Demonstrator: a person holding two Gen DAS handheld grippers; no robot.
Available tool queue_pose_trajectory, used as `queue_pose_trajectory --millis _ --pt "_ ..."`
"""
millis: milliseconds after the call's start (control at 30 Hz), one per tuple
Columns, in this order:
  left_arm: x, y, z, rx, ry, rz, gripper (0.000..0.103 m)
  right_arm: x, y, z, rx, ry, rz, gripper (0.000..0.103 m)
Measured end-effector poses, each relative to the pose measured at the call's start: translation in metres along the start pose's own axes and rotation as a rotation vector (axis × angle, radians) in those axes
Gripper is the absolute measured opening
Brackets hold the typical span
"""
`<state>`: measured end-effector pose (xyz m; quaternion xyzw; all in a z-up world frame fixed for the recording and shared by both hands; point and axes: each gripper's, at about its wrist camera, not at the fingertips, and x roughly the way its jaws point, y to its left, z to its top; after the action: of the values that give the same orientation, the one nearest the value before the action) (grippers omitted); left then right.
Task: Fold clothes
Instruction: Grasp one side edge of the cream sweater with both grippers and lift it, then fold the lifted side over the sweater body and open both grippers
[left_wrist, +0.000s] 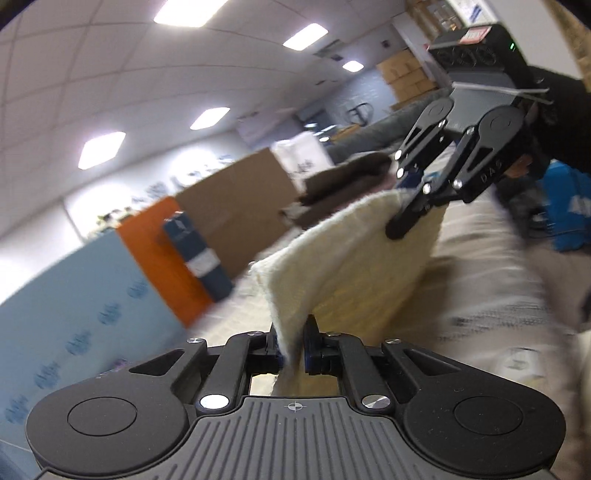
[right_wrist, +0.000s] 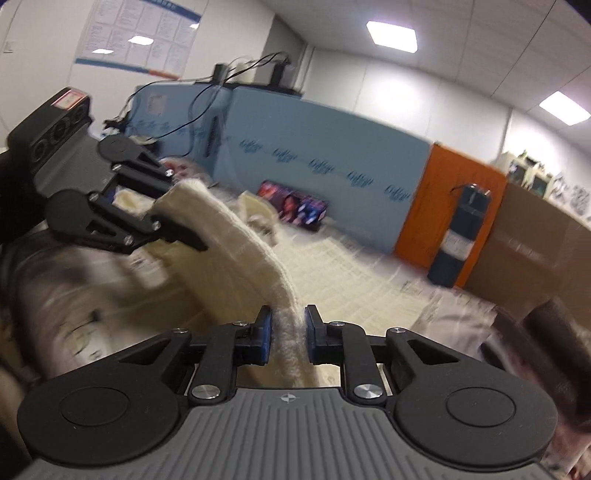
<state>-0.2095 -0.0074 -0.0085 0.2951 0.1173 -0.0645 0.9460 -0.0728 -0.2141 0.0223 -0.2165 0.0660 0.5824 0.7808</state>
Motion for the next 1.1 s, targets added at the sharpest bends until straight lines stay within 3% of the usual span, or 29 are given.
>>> queue_pose_trajectory --millis 267,533,700,833,900,1000,1100 --pt "0.046 0.027 0.007 -0.025 0.061 0.1 0.013 0.053 -0.035 0.01 -0.023 -0.045 -0.111 0.017" --pt "0.079 0.036 -0.006 -0.068 0.157 0.115 0.018 0.101 -0.054 0.004 -0.047 0.052 -0.119 0.017" --pt "0.085 0.042 -0.014 -0.108 0.183 0.145 0.042 0.117 -0.06 -0.001 -0.045 0.086 -0.123 0.021" --pt "0.09 0.047 -0.021 -0.14 0.204 0.169 0.05 0.125 -0.061 -0.005 -0.045 0.112 -0.117 0.022" --pt "0.092 0.049 -0.024 -0.156 0.214 0.18 0.063 0.128 -0.062 -0.007 -0.038 0.118 -0.124 0.026" --pt "0.094 0.052 -0.027 -0.178 0.225 0.198 0.069 0.133 -0.062 -0.01 -0.038 0.136 -0.131 0.029" --pt "0.093 0.056 -0.028 -0.197 0.228 0.215 0.079 0.135 -0.062 -0.011 -0.029 0.139 -0.151 0.042"
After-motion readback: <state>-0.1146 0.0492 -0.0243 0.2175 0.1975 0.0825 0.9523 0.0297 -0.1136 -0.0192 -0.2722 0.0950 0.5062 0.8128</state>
